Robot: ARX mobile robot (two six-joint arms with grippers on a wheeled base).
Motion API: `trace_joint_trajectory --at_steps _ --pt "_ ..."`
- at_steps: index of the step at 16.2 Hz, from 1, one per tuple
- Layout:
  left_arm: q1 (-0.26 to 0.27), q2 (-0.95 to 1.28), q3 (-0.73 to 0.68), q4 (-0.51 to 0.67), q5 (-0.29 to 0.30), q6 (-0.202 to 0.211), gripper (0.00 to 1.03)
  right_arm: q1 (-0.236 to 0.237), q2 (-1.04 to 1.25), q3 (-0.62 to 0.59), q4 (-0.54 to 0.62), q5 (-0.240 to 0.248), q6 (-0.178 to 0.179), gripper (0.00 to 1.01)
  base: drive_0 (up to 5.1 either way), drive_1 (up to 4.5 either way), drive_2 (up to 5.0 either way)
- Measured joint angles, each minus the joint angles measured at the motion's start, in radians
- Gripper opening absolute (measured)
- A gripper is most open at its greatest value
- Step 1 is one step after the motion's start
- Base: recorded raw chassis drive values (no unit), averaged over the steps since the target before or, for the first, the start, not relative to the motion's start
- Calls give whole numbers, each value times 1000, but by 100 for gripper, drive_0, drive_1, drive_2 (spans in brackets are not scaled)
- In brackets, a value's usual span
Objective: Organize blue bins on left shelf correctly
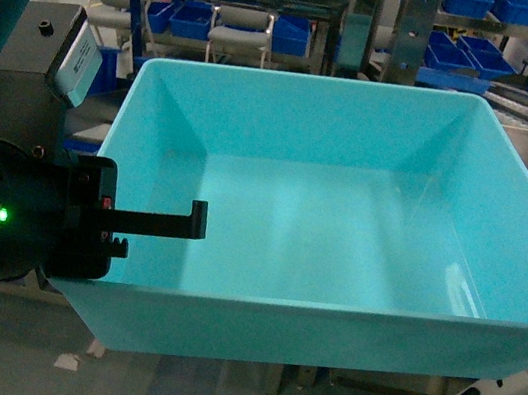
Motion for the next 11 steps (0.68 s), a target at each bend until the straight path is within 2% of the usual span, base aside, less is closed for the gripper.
trace_joint_trajectory --at_steps 11 --pt "0 0 0 0 -1 0 2 0 0 0 1 0 0 2 -500 237 237"
